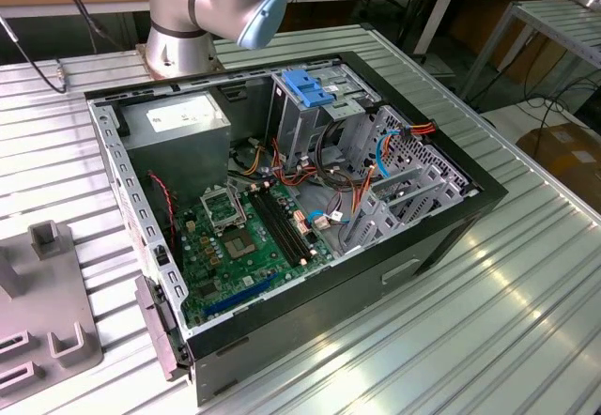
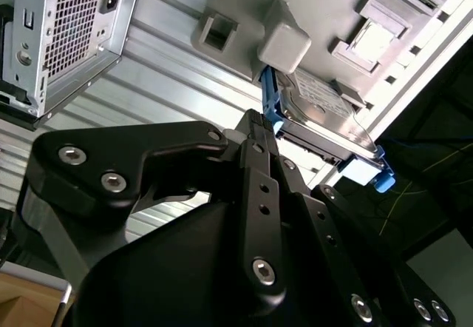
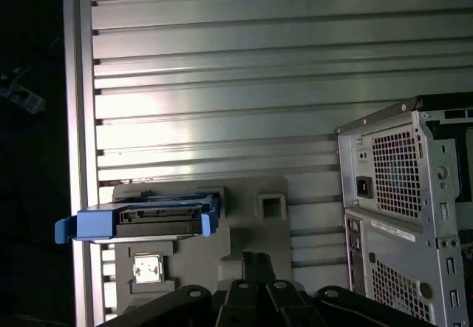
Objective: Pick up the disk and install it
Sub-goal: 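Reach for the disk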
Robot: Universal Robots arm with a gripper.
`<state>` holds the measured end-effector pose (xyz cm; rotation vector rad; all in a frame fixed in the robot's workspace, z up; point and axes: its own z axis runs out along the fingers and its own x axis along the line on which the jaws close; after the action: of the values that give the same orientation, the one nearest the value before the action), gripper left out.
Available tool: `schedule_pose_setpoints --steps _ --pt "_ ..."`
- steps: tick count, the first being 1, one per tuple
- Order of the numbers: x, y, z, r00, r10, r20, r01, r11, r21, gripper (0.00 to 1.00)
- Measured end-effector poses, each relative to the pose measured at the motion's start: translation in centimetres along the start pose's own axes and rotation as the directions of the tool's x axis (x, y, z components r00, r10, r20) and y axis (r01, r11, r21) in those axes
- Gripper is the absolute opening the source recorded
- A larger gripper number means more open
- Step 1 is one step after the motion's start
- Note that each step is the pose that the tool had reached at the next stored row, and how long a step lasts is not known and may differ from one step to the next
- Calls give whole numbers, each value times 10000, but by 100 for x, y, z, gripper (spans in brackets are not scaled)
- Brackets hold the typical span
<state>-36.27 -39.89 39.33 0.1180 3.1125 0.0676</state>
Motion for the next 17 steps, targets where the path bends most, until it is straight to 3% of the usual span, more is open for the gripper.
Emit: schedule_pose_setpoints --steps 17 --pt "377 -29 -11 10000 0 0 0 10000 0 10"
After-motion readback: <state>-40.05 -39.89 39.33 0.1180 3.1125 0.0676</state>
